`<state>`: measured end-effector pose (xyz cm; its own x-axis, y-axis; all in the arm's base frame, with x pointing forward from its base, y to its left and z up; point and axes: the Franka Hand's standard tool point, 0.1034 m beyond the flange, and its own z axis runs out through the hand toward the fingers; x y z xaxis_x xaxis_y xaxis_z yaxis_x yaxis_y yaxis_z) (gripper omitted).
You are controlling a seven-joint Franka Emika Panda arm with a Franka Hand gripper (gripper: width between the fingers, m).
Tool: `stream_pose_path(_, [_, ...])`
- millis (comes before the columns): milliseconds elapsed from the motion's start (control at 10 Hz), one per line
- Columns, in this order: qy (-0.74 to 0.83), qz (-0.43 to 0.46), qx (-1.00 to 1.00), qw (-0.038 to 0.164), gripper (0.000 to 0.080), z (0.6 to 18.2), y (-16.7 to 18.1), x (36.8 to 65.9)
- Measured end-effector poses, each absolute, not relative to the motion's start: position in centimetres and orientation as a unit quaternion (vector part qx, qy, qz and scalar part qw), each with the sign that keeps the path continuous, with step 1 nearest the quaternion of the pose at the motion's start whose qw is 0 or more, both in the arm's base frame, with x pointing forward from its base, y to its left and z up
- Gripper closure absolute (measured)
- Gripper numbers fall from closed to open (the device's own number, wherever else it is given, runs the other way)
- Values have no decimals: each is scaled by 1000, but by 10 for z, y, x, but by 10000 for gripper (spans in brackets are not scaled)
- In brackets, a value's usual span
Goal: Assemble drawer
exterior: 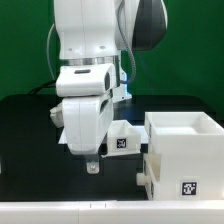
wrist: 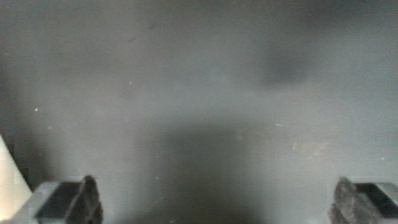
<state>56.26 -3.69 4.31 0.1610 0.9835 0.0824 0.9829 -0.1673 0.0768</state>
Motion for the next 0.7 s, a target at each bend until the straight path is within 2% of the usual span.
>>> stream_pose_path(200, [663, 49, 747, 10, 150, 55, -34, 549])
stream_pose_path(500, [660, 50, 749, 23, 150, 83, -29, 532])
stream_pose_path(700, [663, 47, 747, 21, 150, 79, -30, 531])
